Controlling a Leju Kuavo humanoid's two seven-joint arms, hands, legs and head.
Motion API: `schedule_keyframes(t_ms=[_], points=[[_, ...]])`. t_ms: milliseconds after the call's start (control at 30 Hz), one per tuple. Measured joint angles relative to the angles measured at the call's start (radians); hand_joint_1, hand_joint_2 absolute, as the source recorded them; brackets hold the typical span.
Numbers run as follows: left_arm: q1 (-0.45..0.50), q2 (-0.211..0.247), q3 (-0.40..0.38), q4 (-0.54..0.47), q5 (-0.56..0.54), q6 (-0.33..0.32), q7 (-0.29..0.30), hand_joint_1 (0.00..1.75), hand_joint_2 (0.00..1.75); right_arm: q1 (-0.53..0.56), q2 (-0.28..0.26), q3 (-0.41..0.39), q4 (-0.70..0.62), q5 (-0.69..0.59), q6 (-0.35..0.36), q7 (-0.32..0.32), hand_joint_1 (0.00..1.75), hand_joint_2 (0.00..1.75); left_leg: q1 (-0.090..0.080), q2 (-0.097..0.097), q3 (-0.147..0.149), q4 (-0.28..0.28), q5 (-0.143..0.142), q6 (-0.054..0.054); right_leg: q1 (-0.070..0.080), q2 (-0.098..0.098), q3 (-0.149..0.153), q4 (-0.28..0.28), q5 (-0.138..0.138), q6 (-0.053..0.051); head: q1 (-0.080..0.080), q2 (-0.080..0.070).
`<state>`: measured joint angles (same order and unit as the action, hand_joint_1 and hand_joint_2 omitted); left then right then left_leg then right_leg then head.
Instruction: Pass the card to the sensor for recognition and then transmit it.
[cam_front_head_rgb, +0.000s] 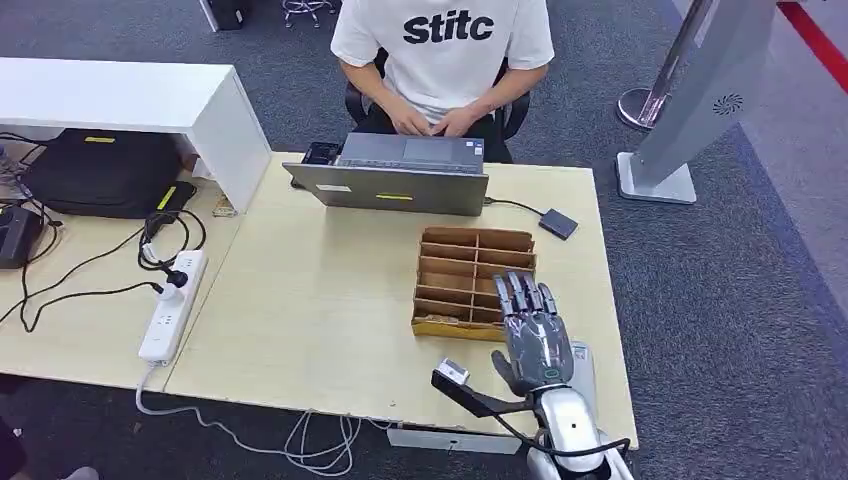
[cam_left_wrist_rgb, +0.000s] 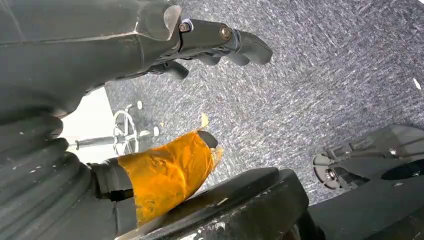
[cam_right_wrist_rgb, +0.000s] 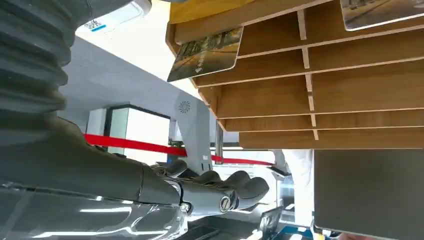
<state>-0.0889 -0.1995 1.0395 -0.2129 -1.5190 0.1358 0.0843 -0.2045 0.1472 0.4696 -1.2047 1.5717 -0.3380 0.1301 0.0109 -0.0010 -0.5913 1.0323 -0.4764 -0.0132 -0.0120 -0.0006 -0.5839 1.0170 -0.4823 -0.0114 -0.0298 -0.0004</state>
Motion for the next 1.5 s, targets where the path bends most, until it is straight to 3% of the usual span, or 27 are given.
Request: schedule_keyframes(t_ms=[300, 467, 767, 800, 833, 867, 933, 1500], points=[[0.000, 0.000, 0.000, 0.000, -0.003, -0.001, 0.000, 0.00, 1.75, -0.007, 0.000, 0.001, 0.030, 0.000, -0.003, 0.007, 0.00, 1.75, 0.000, 0.000, 0.000, 0.000, 0.000, 0.000, 0.000, 0.000, 0.000, 0.000, 0.000, 0.000, 0.000, 0.000], [0.000, 0.000, 0.000, 0.000, -0.006, -0.001, 0.000, 0.00, 1.75, -0.025, -0.003, 0.007, 0.060, 0.000, -0.002, 0.053, 0.00, 1.75, 0.000, 0.000, 0.000, 0.000, 0.000, 0.000, 0.000, 0.000, 0.000, 0.000, 0.000, 0.000, 0.000, 0.000], [0.000, 0.000, 0.000, 0.000, -0.007, -0.001, 0.000, 0.00, 1.75, -0.040, -0.009, 0.005, 0.113, 0.000, -0.022, 0.055, 0.00, 1.75, 0.000, 0.000, 0.000, 0.000, 0.000, 0.000, 0.000, 0.000, 0.000, 0.000, 0.000, 0.000, 0.000, 0.000], [0.000, 0.000, 0.000, 0.000, -0.007, -0.001, 0.000, 0.00, 1.75, -0.041, -0.010, 0.003, 0.116, 0.000, -0.023, 0.055, 0.07, 1.75, 0.000, 0.000, 0.000, 0.000, 0.000, 0.000, 0.000, 0.000, 0.000, 0.000, 0.000, 0.000, 0.000, 0.000], [0.000, 0.000, 0.000, 0.000, -0.007, 0.000, 0.000, 0.00, 1.75, -0.042, -0.010, 0.002, 0.118, 0.000, -0.024, 0.056, 1.03, 1.75, 0.000, 0.000, 0.000, 0.000, 0.000, 0.000, 0.000, 0.000, 0.000, 0.000, 0.000, 0.000, 0.000, 0.000], [0.000, 0.000, 0.000, 0.000, -0.008, 0.000, 0.000, 0.00, 1.75, -0.043, -0.011, 0.002, 0.120, 0.000, -0.024, 0.067, 1.41, 1.75, 0.000, 0.000, 0.000, 0.000, 0.000, 0.000, 0.000, 0.000, 0.000, 0.000, 0.000, 0.000, 0.000, 0.000], [0.000, 0.000, 0.000, 0.000, -0.008, 0.000, 0.000, 0.00, 1.75, -0.047, -0.015, 0.002, 0.124, 0.000, -0.025, 0.079, 1.68, 1.75, 0.000, 0.000, 0.000, 0.000, 0.000, 0.000, 0.000, 0.000, 0.000, 0.000, 0.000, 0.000, 0.000, 0.000], [0.000, 0.000, 0.000, 0.000, -0.010, 0.000, 0.000, 0.00, 1.75, -0.056, -0.023, 0.002, 0.140, 0.000, -0.040, 0.087, 1.69, 1.75, 0.000, 0.000, 0.000, 0.000, 0.000, 0.000, 0.000, 0.000, 0.000, 0.000, 0.000, 0.000, 0.000, 0.000]])
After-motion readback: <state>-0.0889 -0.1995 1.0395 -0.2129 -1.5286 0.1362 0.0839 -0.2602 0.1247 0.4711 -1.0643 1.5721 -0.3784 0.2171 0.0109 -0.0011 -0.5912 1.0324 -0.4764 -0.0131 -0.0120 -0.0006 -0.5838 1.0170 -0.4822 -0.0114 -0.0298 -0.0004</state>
